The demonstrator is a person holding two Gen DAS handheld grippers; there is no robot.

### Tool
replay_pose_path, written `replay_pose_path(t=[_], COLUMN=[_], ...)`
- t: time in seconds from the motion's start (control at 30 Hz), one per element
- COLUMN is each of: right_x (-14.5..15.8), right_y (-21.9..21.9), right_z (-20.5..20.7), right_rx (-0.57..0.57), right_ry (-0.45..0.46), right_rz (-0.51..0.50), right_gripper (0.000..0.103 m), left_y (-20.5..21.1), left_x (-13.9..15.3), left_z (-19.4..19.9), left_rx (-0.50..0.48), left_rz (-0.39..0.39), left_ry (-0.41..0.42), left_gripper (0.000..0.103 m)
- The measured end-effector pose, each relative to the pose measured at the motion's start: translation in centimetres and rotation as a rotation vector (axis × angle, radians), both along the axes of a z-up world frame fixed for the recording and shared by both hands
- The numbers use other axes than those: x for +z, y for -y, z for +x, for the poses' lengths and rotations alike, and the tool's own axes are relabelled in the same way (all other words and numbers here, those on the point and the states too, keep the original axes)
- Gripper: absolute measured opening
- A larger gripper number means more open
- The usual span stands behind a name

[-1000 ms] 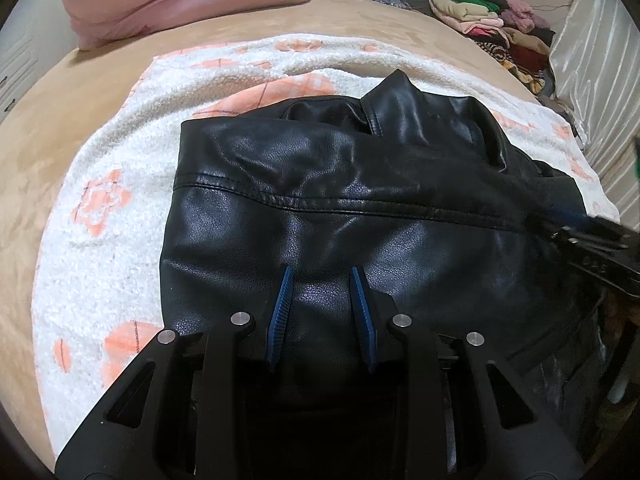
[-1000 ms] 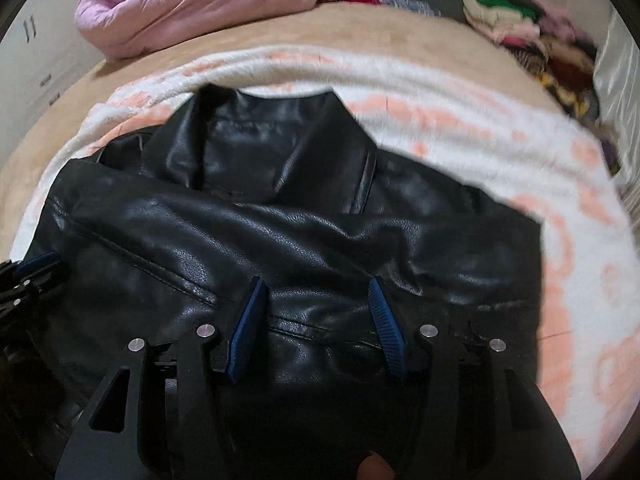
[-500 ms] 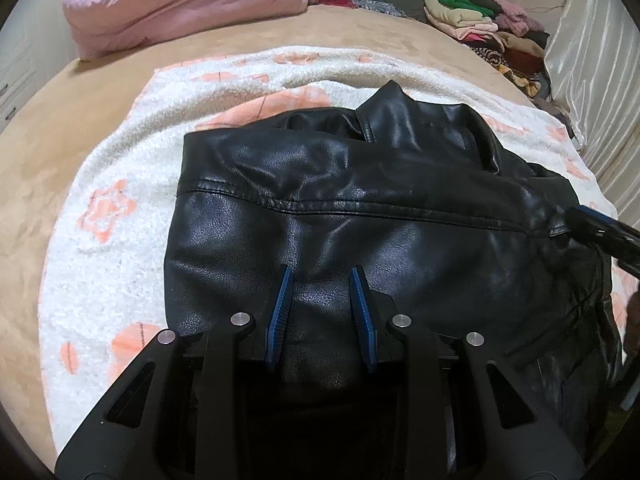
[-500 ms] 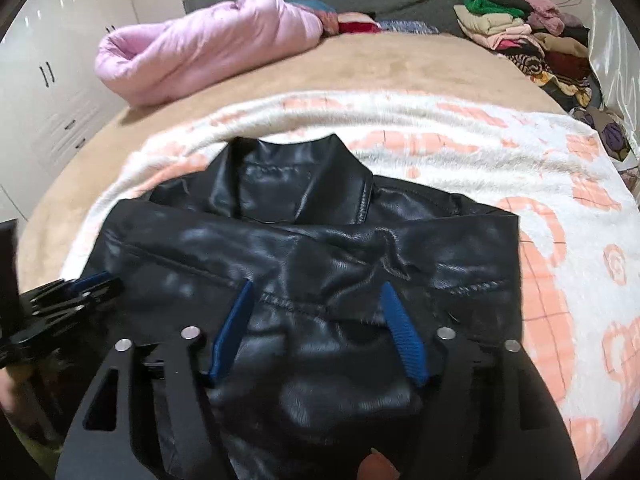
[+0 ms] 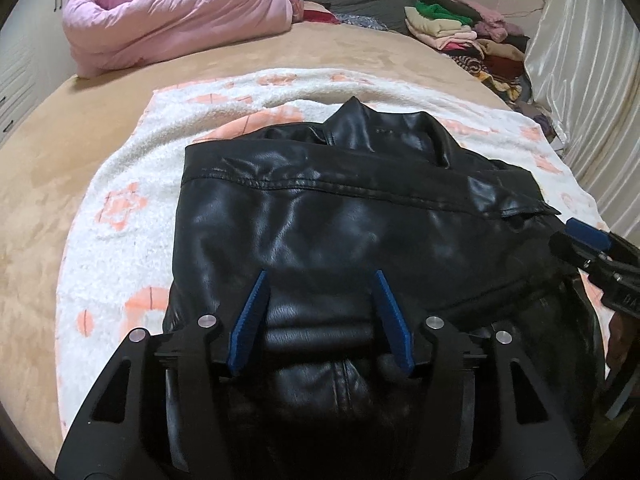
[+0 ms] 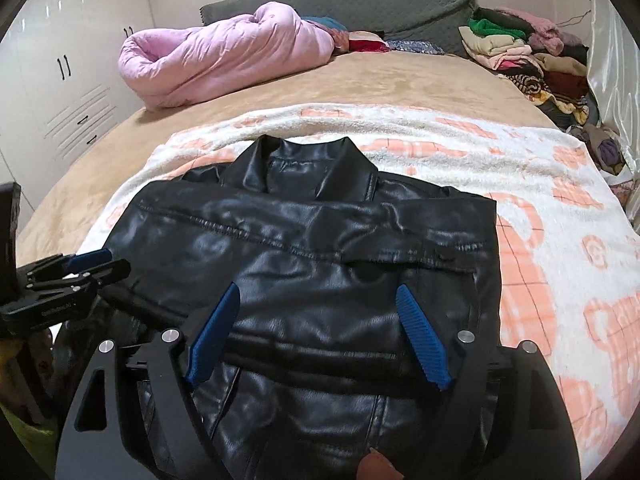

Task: Fold large clothes

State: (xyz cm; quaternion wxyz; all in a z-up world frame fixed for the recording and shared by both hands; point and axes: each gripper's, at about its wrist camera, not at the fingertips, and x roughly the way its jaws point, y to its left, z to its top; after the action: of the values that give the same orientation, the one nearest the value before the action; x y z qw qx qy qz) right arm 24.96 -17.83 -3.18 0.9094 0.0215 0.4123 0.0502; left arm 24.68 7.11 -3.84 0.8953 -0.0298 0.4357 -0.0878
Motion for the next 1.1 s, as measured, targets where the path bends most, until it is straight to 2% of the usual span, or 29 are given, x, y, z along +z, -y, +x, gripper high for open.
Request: replay_pose_path(t=[0.37, 0.53, 0.67, 0.8, 1.0, 1.07, 1.1], right_x=[-1.6, -4.3, -5.8, -5.4, -3.4, -2.9, -2.8], right_y=[-0.1, 0.9, 0.5, 0.3, 0.8, 0.8, 0.9], right_z=[-0.1, 0.6, 0.7, 0.6, -0.3, -0.5, -0.5], right_rx=[-0.012, -0.035, -0.03, -0.032, -0.042, -0.046, -0.05], right_ry=[-0.034, -0.14, -0.15, -0.14, -0.078, -0.067, -0.063], right_rz=[-0.007, 0.005, -0.026, -0.028, 0.018, 0.02, 0.022], right_gripper=[0.079, 0.079, 0.079, 0.079, 0.079, 0.082, 0.086], left_y=[0.0, 0.4, 0.2, 0.3, 0.1, 0.0, 0.0], left_x=[-1.8, -2.7, -3.2, -3.2, -2.8, -2.5, -2.4], left_z=[-0.5, -0.4, -0.2, -0.2, -0.4, -0.5, -0.5], left_rx=[0.008, 0.001, -0.001, -0.001, 0.005, 0.005, 0.006], left_rz=[-0.01, 0.007, -0.001, 0.005, -0.013, -0.019, -0.02], left_ry=[-0.046, -0.053, -0.058, -0.056, -0.049, -0.045, -0.045], left_gripper=[0.047, 0.047, 0.048, 0.048, 0.049, 0.051, 0.052])
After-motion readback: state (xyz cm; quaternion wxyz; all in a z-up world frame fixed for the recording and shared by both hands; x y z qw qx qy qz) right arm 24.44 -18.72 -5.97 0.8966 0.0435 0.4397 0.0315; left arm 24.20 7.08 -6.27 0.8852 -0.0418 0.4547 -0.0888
